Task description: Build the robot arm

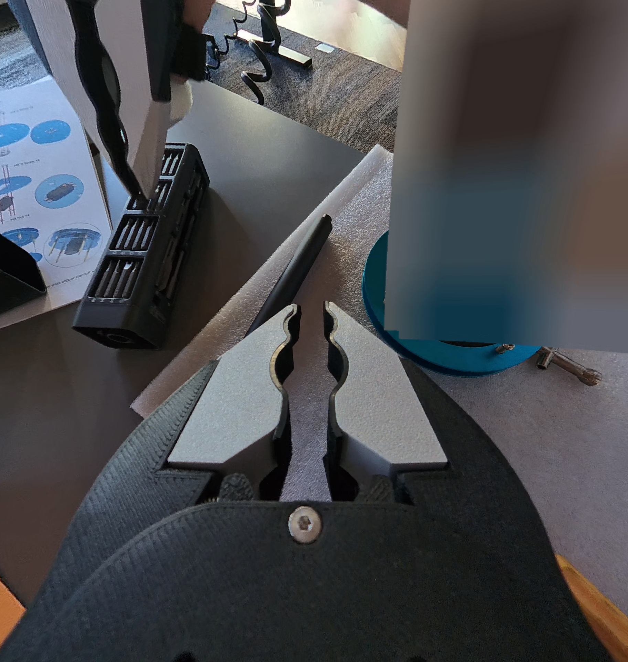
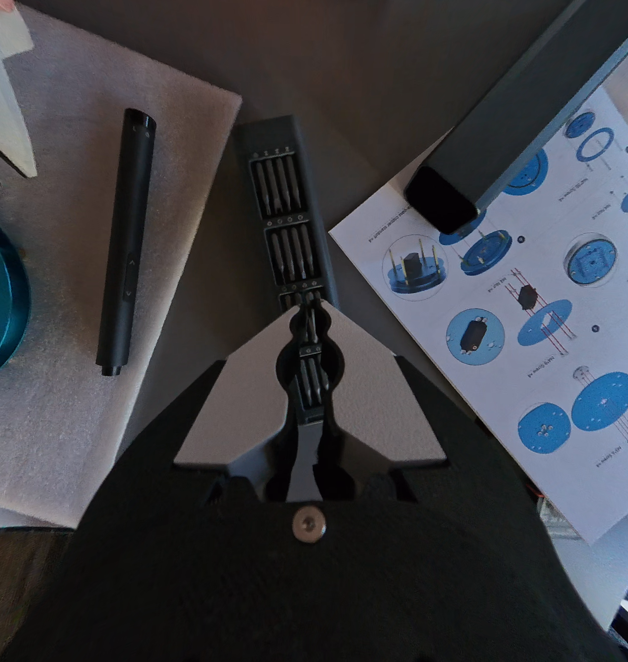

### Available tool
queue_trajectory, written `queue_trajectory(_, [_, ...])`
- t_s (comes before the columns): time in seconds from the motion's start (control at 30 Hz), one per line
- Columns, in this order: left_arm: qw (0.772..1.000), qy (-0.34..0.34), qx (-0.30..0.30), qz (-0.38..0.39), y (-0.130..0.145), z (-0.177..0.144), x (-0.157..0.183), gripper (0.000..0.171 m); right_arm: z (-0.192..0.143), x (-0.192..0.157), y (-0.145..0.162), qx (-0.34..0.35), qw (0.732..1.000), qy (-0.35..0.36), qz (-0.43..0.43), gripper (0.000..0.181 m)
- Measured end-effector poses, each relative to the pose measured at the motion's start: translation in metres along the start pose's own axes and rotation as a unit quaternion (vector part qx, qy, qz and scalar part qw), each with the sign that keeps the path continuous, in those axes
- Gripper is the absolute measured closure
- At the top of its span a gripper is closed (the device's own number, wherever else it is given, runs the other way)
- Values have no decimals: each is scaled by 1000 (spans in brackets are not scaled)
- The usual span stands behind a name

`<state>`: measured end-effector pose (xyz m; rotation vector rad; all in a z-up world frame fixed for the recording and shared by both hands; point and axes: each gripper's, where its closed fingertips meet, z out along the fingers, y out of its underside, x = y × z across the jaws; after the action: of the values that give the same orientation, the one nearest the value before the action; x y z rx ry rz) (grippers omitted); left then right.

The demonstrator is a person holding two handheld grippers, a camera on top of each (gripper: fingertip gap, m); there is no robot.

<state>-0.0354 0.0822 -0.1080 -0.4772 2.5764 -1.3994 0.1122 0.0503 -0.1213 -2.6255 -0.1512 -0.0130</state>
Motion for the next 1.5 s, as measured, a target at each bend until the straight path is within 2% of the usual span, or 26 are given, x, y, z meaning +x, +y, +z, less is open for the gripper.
queue_trajectory(0.1, [1000,1,1,2,-1,-1,1,161,0,-7,-2,5,1000,-20,-11,175])
queue_trajectory(0.27, [1000,-2,3,3,-2,-2,0,161,-12,6,-2,24,999,21,1,177])
queue_trajectory(0.47, [1000,-5,-1,3,-1,-2,-1,160,-5,-6,-4,22,999,-3,-30,177])
queue_trajectory(0.57, [1000,-6,-2,2,0,-1,-2,160,-1,-6,-3,16,1000,-17,-13,174])
queue_trajectory(0.63, [1000,-6,-2,1,1,-1,-3,161,-2,-3,-2,16,1000,-18,5,181])
queue_trajectory(0.77, [1000,-5,-2,3,0,-1,-2,161,-6,-1,-4,30,998,-29,39,181])
queue_trajectory(0.9, [1000,-8,-1,3,0,-3,-4,160,-12,0,-9,54,998,-17,24,176])
queue_trajectory(1.03, [1000,-17,2,-9,-1,-5,-10,161,-8,0,-7,39,999,-4,25,175])
queue_trajectory(1.1, [999,-28,2,-18,0,-7,-15,161,-12,-5,-15,65,998,1,25,169])
queue_trajectory(1.2, [998,-49,10,-43,0,-11,-27,162,-22,-15,-21,114,993,24,18,145])
queue_trajectory(1.33, [992,-111,20,-64,1,-20,-53,158,-22,-16,13,100,992,61,50,110])
queue_trajectory(1.5, [974,-225,6,-2,6,-26,-88,137,-26,-1,59,158,976,121,89,108])
